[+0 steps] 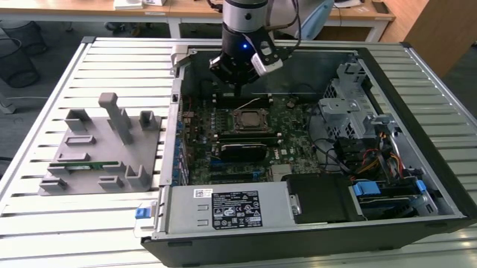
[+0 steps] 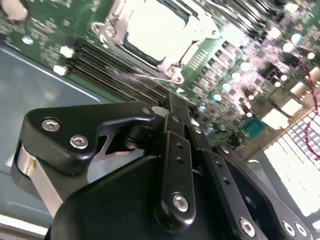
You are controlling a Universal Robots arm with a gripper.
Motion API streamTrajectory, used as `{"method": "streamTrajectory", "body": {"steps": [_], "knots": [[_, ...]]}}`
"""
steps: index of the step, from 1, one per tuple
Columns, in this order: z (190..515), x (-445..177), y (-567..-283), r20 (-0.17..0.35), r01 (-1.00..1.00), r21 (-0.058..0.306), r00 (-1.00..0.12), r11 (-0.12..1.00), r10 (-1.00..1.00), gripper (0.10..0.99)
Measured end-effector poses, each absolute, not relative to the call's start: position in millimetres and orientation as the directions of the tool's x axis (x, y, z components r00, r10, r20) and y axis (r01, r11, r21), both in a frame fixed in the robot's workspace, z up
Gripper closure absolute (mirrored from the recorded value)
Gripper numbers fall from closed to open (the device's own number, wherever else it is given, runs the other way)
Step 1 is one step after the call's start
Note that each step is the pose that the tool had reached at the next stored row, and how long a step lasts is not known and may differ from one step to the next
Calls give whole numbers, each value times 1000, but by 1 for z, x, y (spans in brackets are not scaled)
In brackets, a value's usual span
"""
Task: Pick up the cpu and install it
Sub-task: 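Install the first cpu locking lever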
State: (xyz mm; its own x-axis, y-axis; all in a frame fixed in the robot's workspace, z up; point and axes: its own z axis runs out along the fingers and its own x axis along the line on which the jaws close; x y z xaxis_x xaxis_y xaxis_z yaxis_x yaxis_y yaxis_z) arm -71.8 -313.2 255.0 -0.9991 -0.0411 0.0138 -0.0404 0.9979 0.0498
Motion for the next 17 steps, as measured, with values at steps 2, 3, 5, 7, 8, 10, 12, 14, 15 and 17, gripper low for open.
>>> {"method": "streamTrajectory", "body": {"steps": [2, 3, 5, 7, 8, 10, 12, 14, 15, 17], "knots": [[255, -72, -314, 13, -40, 60, -999, 997, -41, 980], [255, -72, -315, 13, -40, 72, -999, 997, -41, 980], [255, -72, -317, 12, -40, 93, -999, 995, -42, 980], [255, -72, -318, 12, -40, 97, -999, 994, -42, 980], [254, -72, -318, 12, -40, 97, -999, 994, -42, 980], [254, -71, -318, 12, -40, 97, -999, 994, -42, 980], [253, -68, -318, 12, -40, 97, -999, 994, -42, 980], [252, -65, -318, 12, -41, 97, -999, 994, -42, 980], [251, -64, -318, 12, -41, 97, -999, 994, -42, 980], [250, -63, -318, 11, -41, 97, -999, 994, -43, 980]]}}
